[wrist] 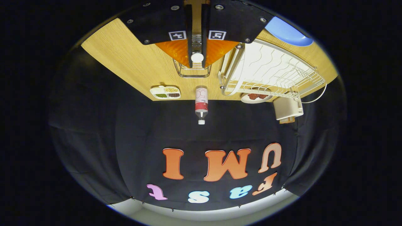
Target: Take the plate from the dish rack, then take the spoon from the basket and place it into the plate.
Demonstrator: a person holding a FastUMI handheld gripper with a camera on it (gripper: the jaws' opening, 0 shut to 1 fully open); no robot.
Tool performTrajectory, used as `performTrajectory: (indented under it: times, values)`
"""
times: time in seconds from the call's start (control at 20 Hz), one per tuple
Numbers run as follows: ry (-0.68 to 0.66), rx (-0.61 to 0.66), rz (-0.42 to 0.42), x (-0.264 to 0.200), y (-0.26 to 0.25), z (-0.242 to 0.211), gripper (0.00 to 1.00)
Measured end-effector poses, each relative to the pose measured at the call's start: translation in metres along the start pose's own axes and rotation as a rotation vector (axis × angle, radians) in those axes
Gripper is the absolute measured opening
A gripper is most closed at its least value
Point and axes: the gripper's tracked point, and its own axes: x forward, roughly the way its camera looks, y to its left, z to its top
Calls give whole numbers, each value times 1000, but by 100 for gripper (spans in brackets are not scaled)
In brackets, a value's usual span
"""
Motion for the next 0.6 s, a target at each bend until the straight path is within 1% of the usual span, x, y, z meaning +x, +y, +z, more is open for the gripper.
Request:
performTrajectory:
  times: [0.15,0.45,0.6]
  values:
    - [1,-13,-6,-1,1,15,11]
    - [-83,-40,-39,-17,-1,71,11]
    - [-101,-48,-54,-24,-4,95,11]
